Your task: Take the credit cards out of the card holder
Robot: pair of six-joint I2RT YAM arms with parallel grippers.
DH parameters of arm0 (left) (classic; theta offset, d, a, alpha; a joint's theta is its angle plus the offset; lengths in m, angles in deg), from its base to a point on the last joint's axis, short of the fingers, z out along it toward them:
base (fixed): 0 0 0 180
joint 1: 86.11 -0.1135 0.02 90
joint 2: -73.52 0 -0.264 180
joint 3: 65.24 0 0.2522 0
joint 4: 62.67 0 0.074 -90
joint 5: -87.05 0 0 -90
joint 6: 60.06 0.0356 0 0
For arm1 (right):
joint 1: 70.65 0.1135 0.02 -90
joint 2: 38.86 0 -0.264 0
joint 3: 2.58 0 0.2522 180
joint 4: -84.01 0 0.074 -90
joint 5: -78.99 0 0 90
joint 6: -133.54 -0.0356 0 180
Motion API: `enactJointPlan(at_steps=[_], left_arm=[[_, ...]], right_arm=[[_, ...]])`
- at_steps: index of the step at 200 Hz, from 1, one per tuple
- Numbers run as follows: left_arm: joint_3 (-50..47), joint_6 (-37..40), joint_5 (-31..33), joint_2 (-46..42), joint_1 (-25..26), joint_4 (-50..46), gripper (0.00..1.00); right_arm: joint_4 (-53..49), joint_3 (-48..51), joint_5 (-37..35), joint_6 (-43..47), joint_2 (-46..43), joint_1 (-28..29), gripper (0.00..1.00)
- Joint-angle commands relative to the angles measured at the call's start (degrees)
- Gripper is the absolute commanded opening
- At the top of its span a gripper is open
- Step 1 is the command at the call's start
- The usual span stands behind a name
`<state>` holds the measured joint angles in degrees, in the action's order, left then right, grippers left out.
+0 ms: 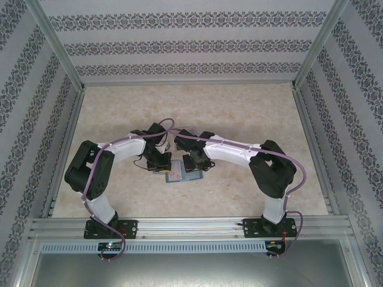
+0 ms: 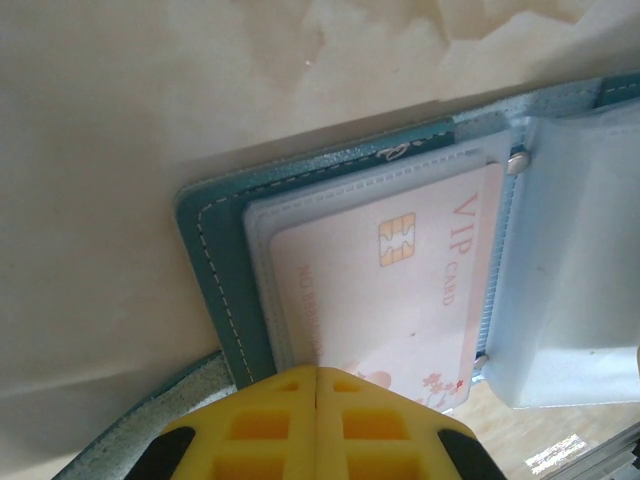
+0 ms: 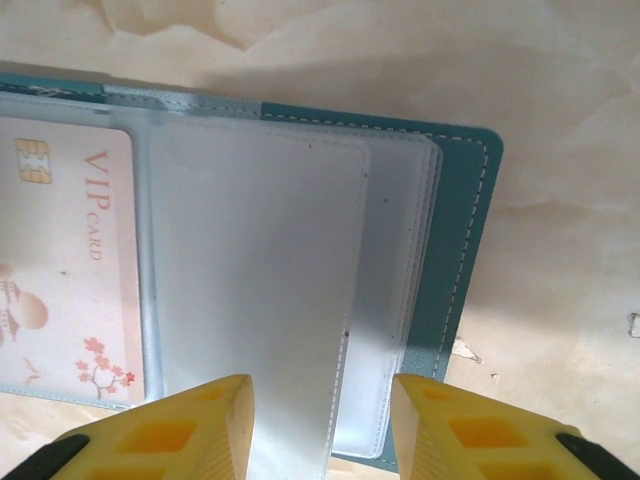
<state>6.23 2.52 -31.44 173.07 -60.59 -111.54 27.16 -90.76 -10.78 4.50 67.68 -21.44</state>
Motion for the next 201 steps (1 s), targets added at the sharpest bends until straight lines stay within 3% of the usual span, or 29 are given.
enactJointPlan(at_steps=[1, 68, 116, 201], left_arm=[[0.5, -0.8, -0.7, 0.2, 0.9, 0.4, 0.03], [1.4, -4.6, -6.4, -1.2, 2.5, 4.5, 0.03], [2.6, -8.3, -10.0, 1.7, 4.9, 10.3, 0.01], [4.8, -9.5, -11.1, 6.1, 6.0, 12.5, 0.01]], right_arm=[[-1.1, -1.6, -1.4, -0.4, -1.5, -0.6, 0.36], [-0.2, -0.2, -0.9, -0.5, -0.3, -0.7, 0.17], [0.0, 1.6, -1.7, -0.3, -0.3, -1.4, 0.15], [0.1, 2.5, -1.4, -0.5, -2.1, -1.7, 0.16]])
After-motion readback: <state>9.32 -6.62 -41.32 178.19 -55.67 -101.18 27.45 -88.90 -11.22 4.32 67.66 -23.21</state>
